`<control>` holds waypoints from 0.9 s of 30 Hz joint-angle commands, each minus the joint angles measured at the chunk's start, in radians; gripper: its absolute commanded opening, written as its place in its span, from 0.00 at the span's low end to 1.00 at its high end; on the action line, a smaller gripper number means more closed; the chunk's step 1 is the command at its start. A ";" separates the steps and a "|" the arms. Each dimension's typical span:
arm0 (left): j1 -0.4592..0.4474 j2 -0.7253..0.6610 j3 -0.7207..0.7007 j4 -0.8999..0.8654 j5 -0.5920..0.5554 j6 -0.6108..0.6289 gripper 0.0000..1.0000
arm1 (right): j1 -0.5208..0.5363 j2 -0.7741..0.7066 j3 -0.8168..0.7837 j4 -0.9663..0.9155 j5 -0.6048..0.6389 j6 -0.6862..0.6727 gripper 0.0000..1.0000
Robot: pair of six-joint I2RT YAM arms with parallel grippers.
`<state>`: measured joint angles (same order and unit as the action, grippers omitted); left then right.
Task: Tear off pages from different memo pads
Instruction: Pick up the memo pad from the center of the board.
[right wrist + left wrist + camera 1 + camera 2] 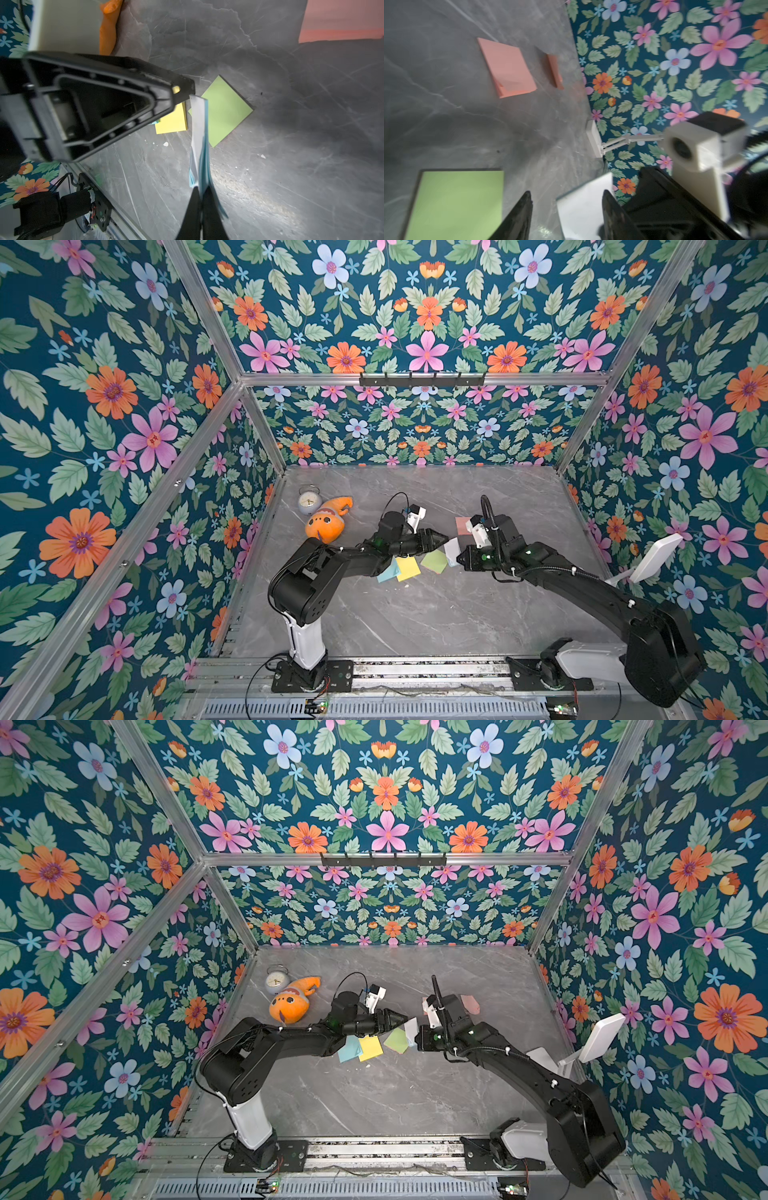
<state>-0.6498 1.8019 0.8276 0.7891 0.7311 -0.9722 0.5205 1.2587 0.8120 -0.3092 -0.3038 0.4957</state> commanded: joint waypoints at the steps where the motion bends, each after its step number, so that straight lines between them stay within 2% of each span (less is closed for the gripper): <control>1: 0.006 -0.047 -0.039 0.196 0.019 -0.052 0.63 | 0.003 -0.028 -0.005 0.066 -0.060 0.036 0.06; 13: 0.006 -0.070 -0.080 0.166 0.035 -0.011 0.62 | -0.064 -0.060 -0.044 0.221 -0.282 0.215 0.05; 17: 0.007 -0.055 -0.063 0.204 0.039 -0.046 0.56 | -0.067 -0.035 -0.041 0.238 -0.332 0.230 0.05; 21: 0.006 -0.038 -0.042 0.277 0.061 -0.110 0.41 | -0.069 -0.013 -0.050 0.272 -0.364 0.252 0.07; 25: 0.013 -0.037 -0.039 0.264 0.070 -0.127 0.12 | -0.081 -0.016 -0.062 0.275 -0.359 0.263 0.09; 27: 0.021 -0.039 -0.030 0.211 0.063 -0.129 0.01 | -0.081 -0.021 -0.065 0.265 -0.345 0.252 0.17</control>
<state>-0.6361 1.7657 0.7883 1.0073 0.7830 -1.0748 0.4412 1.2423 0.7490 -0.0624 -0.6468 0.7414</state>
